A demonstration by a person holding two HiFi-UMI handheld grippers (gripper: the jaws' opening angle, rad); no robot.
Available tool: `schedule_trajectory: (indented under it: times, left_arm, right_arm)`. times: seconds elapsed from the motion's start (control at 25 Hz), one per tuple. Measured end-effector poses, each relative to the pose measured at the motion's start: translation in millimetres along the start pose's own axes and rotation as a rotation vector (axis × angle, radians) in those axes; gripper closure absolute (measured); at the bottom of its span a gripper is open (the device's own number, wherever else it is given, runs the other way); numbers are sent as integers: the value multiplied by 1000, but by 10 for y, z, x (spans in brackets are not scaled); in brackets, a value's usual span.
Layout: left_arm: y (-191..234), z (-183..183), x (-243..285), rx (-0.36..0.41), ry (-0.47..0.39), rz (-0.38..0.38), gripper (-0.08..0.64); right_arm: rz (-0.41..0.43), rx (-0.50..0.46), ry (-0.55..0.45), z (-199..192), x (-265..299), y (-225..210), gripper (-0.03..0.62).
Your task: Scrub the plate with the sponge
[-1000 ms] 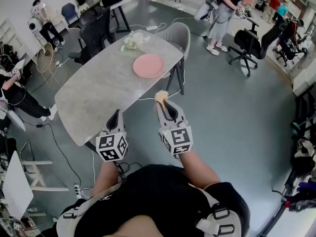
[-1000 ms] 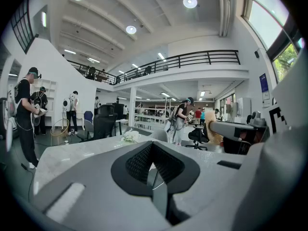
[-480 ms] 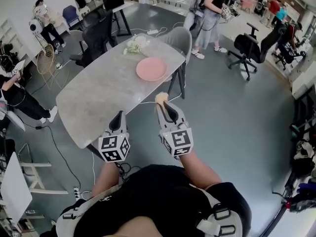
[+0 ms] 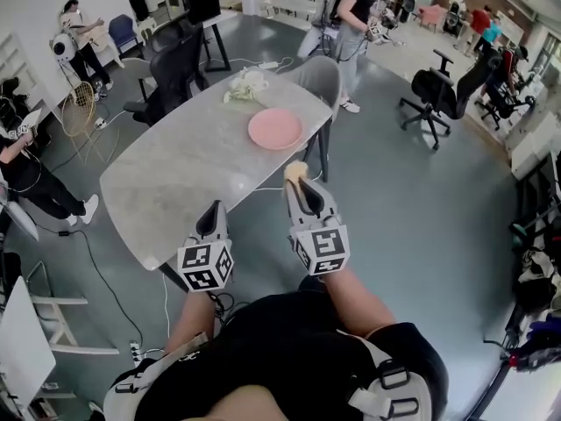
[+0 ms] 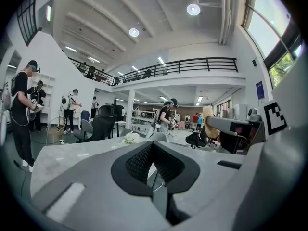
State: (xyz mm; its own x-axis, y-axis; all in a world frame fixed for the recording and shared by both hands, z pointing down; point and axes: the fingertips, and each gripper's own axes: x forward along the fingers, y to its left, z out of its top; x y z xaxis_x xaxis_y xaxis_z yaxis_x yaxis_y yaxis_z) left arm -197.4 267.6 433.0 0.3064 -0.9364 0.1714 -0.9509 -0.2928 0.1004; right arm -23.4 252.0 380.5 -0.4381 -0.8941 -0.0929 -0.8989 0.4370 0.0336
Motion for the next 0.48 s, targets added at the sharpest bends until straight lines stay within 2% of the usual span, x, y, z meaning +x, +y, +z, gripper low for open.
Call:
schedule_trajectory:
  times: [0.28,0.48]
  left_arm:
    - [154,-30,151,-13,4,24,555]
    - [312,-12,462,-7,5,79,555]
  right_arm:
    - [4,4,12,-103,230,-70,540]
    - [21,14,7,-193,591,-326,538]
